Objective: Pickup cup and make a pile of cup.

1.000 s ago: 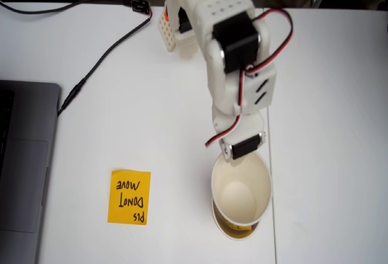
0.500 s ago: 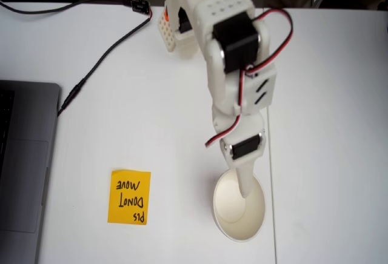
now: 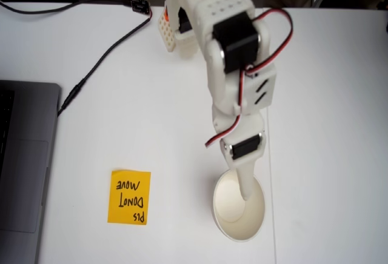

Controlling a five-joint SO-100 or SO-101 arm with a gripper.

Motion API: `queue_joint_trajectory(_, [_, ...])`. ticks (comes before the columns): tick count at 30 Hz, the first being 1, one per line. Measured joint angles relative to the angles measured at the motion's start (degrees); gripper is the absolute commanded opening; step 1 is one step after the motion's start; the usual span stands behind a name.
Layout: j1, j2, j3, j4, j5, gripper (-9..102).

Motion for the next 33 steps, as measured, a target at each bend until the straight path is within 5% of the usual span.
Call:
queue_joint_trajectory(11, [7.4,1.8,1.5,0.0,0.0,27])
queue_joint_trajectory(33, [14.9,24.4,28.6,-0.5,0.0,26])
